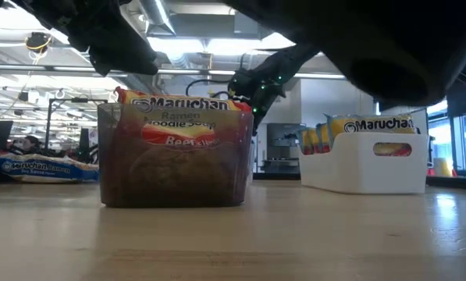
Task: Sort Maruchan noodles
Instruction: Put the blue noodle pack into the transparent bin
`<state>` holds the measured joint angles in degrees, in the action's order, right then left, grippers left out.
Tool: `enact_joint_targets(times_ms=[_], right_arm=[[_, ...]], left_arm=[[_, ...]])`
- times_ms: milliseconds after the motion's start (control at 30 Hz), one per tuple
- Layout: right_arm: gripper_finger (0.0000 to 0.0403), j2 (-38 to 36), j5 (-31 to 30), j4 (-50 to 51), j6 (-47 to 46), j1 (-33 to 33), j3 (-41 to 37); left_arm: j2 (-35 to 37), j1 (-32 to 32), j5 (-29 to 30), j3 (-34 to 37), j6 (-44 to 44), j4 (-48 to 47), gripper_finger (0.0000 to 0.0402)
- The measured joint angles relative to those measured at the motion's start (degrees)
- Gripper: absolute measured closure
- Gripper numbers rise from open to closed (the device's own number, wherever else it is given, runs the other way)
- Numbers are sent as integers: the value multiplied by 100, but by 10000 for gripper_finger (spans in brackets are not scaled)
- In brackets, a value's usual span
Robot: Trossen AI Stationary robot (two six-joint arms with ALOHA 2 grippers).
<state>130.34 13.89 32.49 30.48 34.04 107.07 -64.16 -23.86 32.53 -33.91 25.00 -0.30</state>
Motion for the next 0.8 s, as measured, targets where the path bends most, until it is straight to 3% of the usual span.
enact_joint_targets(times_ms=[367, 500, 800], right_arm=[[232, 28, -349, -7, 146, -72, 0], [206, 28, -768, -29, 150, -74, 0], [204, -2, -1048, -25, 95, -78, 0]], left_arm=[[0, 0, -1, 0, -16, 14, 231], [0, 0, -2, 0, -15, 16, 231], [0, 0, -10, 0, -16, 16, 231]])
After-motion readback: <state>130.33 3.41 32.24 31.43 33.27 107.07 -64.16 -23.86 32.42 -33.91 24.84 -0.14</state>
